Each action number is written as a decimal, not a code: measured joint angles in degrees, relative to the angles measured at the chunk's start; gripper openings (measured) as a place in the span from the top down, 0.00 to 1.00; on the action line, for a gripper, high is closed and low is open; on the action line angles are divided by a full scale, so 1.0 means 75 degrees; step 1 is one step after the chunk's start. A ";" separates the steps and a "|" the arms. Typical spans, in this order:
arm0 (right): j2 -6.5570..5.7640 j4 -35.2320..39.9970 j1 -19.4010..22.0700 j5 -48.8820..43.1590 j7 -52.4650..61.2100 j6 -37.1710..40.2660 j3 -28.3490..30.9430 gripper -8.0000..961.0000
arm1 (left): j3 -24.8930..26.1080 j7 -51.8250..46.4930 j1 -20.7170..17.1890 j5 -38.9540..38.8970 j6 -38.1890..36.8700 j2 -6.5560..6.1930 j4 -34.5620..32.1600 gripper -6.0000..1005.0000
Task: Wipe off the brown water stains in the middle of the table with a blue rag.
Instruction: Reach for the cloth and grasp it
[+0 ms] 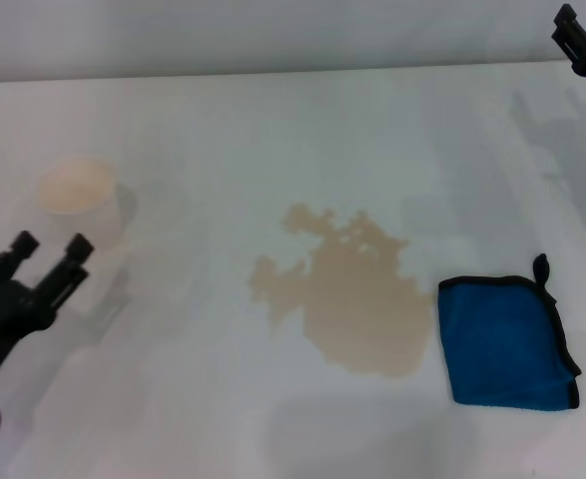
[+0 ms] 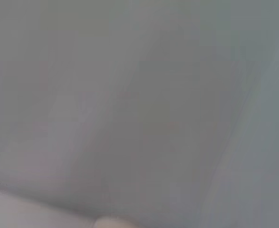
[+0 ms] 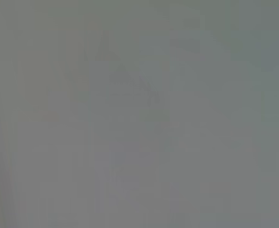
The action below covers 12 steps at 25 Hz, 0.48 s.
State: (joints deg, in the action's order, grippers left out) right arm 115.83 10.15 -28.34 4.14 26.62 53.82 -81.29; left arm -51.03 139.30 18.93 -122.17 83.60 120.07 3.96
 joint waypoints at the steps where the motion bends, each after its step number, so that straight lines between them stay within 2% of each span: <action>1: -0.0002 0.0049 -0.0003 -0.0001 0.0010 -0.0023 0.0001 0.13 | 0.0003 0.0000 -0.0091 -0.0083 0.0364 -0.0002 0.0068 0.13; 5: -0.0041 0.0294 -0.0017 -0.0066 0.0216 -0.0164 -0.0072 0.13 | 0.0004 -0.0185 -0.0448 -0.0451 0.1811 -0.0042 0.0225 0.14; 7: -0.0138 0.0523 -0.0018 -0.0273 0.0697 -0.0456 -0.0244 0.13 | 0.0004 -0.0400 -0.0570 -0.0691 0.2157 -0.0052 0.0211 0.14; 8: -0.0216 0.0684 -0.0019 -0.0464 0.0963 -0.0625 -0.0369 0.13 | 0.0007 -0.0499 -0.0635 -0.0840 0.2237 -0.0061 0.0201 0.14; 9: -0.0445 0.1104 -0.0026 -0.1161 0.1613 -0.1081 -0.0646 0.13 | 0.0009 -0.0567 -0.0698 -0.0991 0.2279 -0.0071 0.0197 0.14; 10: -0.0445 0.1104 -0.0026 -0.1161 0.1613 -0.1081 -0.0646 0.13 | 0.0012 -0.0582 -0.0737 -0.1121 0.2274 -0.0081 0.0193 0.14; 12: -0.0689 0.1582 -0.0055 -0.2160 0.2455 -0.1600 -0.0844 0.13 | 0.0013 -0.0593 -0.0875 -0.1544 0.2197 -0.0091 0.0192 0.14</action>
State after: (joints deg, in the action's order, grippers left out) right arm 110.66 22.01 -28.75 -12.06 45.03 41.82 -87.62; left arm -50.93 134.85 12.37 -133.75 100.08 119.38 5.40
